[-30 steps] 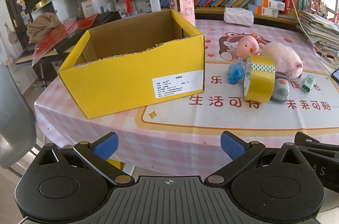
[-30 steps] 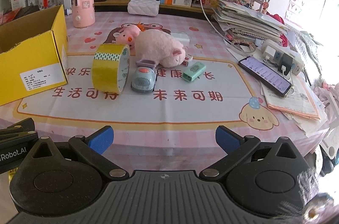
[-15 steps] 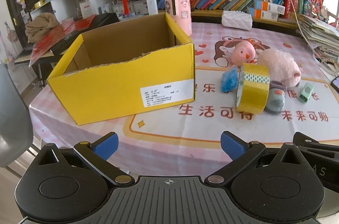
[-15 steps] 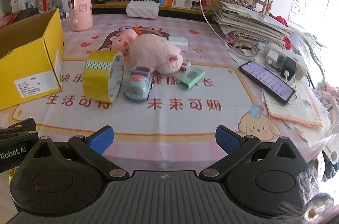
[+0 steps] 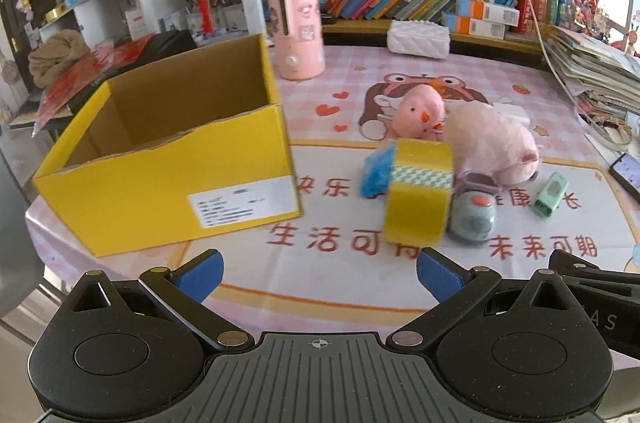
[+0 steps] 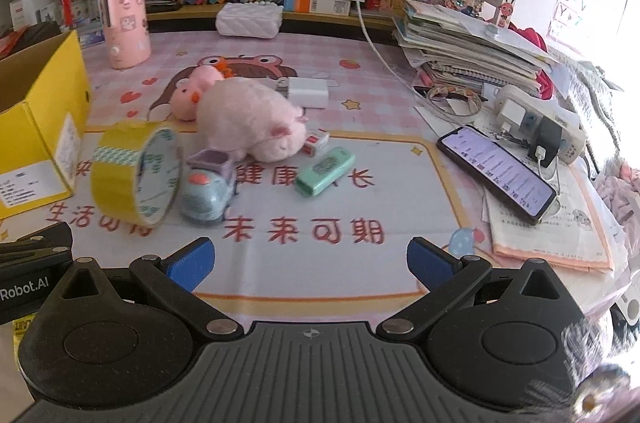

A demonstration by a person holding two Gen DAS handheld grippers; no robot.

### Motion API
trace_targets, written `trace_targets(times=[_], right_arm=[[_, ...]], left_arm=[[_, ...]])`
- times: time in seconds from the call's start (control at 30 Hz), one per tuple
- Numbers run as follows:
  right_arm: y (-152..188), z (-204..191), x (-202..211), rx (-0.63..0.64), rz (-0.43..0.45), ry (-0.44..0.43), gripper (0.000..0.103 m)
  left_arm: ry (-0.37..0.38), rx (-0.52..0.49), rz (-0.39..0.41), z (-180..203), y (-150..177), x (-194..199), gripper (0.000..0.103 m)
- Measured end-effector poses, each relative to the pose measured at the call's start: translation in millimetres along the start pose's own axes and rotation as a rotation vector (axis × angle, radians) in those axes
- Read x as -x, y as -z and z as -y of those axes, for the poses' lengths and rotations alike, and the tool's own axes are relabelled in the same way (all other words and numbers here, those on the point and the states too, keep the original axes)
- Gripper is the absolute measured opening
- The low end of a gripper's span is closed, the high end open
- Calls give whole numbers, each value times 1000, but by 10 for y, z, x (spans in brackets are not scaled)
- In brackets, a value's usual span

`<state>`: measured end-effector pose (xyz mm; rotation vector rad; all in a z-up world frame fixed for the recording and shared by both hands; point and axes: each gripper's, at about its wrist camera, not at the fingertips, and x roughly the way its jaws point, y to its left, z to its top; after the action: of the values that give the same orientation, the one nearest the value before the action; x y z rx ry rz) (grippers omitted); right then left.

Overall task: Organize objects
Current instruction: 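Grasp the yellow tape roll with the left tool while the right tool grasps the mint-green eraser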

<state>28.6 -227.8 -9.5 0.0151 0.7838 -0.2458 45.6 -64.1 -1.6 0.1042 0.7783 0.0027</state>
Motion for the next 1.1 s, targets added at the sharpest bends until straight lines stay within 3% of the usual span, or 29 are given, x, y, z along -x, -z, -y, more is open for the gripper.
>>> trace_targets(times=[0.57,1.1], right_arm=[[-306,466,-401,45,28,-99,103],[-463,585,-637,47,31,-175,103]], left_arm=[[42,30,-2,393,-195,-163,103],[-1,66,15,452,-302,-226,103]])
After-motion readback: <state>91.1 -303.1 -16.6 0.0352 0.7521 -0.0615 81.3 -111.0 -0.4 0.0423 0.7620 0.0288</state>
